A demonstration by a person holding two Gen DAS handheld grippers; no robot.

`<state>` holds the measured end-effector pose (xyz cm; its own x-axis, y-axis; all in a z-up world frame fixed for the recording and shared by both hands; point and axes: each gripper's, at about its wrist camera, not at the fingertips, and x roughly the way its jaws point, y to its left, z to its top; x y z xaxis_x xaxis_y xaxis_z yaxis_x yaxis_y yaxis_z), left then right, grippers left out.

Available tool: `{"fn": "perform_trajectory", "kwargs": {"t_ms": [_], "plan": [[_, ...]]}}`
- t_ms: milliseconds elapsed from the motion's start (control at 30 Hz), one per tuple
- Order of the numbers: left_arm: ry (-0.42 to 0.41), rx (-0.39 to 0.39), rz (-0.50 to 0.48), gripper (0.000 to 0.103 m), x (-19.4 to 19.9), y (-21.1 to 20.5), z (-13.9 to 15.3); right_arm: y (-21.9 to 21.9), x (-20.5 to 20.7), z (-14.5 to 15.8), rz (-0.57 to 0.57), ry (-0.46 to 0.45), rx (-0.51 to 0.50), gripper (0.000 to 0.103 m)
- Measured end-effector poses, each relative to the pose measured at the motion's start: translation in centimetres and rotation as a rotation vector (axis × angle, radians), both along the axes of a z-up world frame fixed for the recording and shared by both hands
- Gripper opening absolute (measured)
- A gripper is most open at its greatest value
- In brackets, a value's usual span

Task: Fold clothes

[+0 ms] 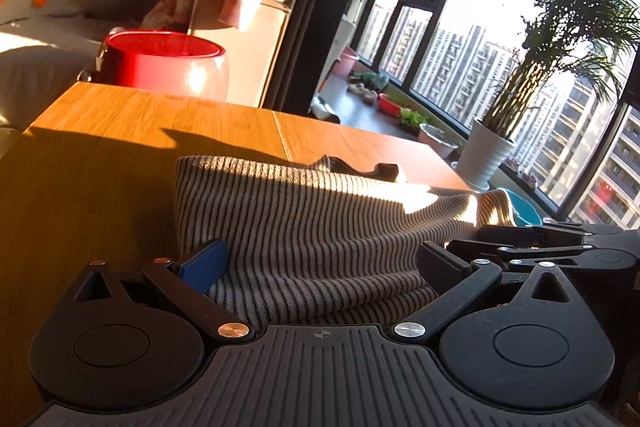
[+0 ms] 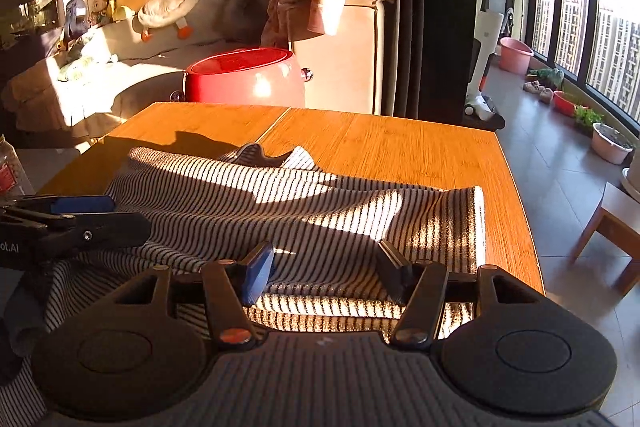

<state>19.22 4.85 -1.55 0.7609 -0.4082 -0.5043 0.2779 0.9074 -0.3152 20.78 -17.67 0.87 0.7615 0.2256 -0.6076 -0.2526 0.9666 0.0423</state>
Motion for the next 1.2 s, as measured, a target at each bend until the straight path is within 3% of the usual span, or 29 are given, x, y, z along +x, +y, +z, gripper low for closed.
{"fn": "perform_trajectory", "kwargs": {"t_ms": [67,167,267,333,567,633,700,800,933,1033,1200], "plan": [[0.001,-0.009,0.001,0.103,-0.1,0.2,0.1,-0.2,-0.4,1.6,0.024,-0.004,0.011,0.057],[0.001,-0.004,0.001,0.103,-0.1,0.0,0.2,-0.4,0.2,5.6,0.035,-0.089,0.046,0.057],[0.002,-0.007,0.001,0.103,0.0,0.1,0.2,0.0,2.5,7.7,0.051,-0.112,0.071,0.062],[0.001,-0.013,0.001,0.103,-0.1,0.2,0.2,1.1,5.5,6.6,0.079,-0.053,0.045,0.069],[0.003,-0.029,-0.001,0.103,0.2,0.5,0.3,3.9,10.7,-0.6,0.085,0.112,-0.035,0.068],[0.004,-0.032,0.000,0.103,0.4,0.6,0.3,4.5,10.6,-1.3,0.098,0.088,-0.055,0.057],[0.003,-0.042,-0.001,0.103,0.3,0.8,0.3,4.8,10.3,-1.0,0.106,0.080,-0.044,0.016],[0.009,-0.061,-0.019,0.103,-0.2,1.6,0.9,4.7,9.0,1.0,0.081,0.025,-0.030,0.007],[-0.001,-0.101,-0.012,0.103,-2.5,4.3,3.1,2.7,4.6,5.7,0.110,-0.077,0.096,0.006],[-0.034,-0.133,0.014,0.103,-3.8,6.2,5.5,1.6,-0.5,8.1,0.168,-0.122,0.118,0.006],[-0.093,-0.092,0.024,0.103,-5.5,6.2,8.3,2.1,-7.8,6.3,0.245,-0.074,0.105,0.006]]}}
